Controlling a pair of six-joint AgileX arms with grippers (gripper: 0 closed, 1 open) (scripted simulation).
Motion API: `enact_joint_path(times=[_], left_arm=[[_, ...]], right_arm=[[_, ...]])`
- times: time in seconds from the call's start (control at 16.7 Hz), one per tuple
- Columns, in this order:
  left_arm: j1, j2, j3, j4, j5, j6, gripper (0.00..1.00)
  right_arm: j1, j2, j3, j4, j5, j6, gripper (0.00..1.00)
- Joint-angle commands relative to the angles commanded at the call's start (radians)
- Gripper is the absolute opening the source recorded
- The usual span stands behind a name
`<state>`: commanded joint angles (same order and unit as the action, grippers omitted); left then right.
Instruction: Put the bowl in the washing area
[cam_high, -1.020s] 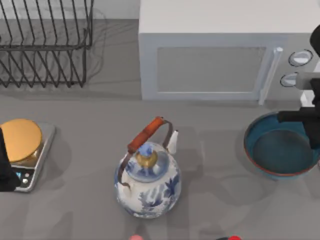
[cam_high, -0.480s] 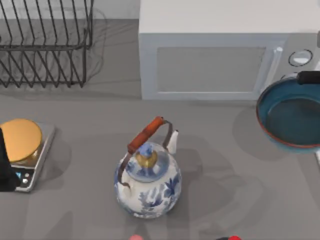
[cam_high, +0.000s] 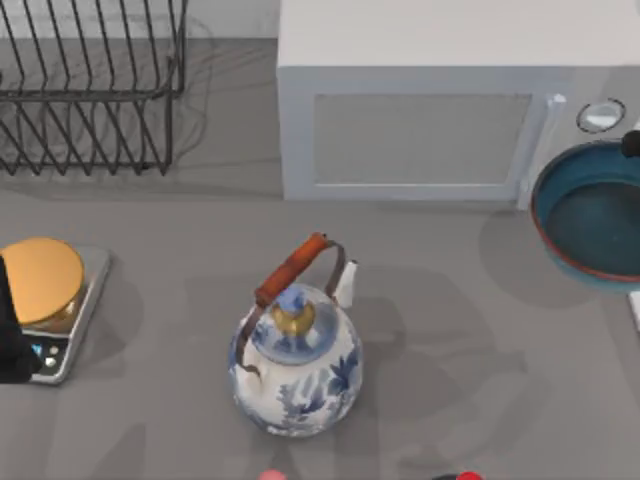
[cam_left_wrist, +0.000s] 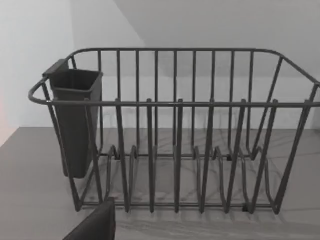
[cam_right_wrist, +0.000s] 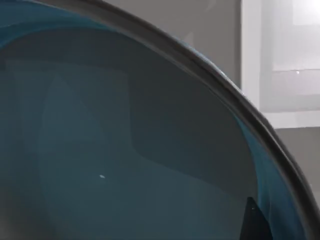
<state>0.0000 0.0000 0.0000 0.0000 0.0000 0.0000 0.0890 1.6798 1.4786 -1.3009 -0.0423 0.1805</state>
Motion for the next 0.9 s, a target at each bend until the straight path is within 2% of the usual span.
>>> enact_joint_path(times=[0.18, 0.36, 0.66, 0.9], left_arm=[[0.0, 0.0, 0.0, 0.0, 0.0, 0.0, 1.0], [0.0, 0.0, 0.0, 0.0, 0.0, 0.0, 1.0], [0.0, 0.0, 0.0, 0.0, 0.0, 0.0, 1.0], [0.0, 0.0, 0.0, 0.0, 0.0, 0.0, 1.0]], right_arm=[[-0.127, -0.052, -0.103, 0.175, -0.064, -0.008, 0.0], [-0.271, -0.104, -0.246, 0.441, -0.14, -0.022, 0.0], [-0.483, -0.151, -0.527, 1.061, -0.267, -0.06, 0.0], [-0.585, -0.16, -0.717, 1.577, -0.355, -0.101, 0.0]])
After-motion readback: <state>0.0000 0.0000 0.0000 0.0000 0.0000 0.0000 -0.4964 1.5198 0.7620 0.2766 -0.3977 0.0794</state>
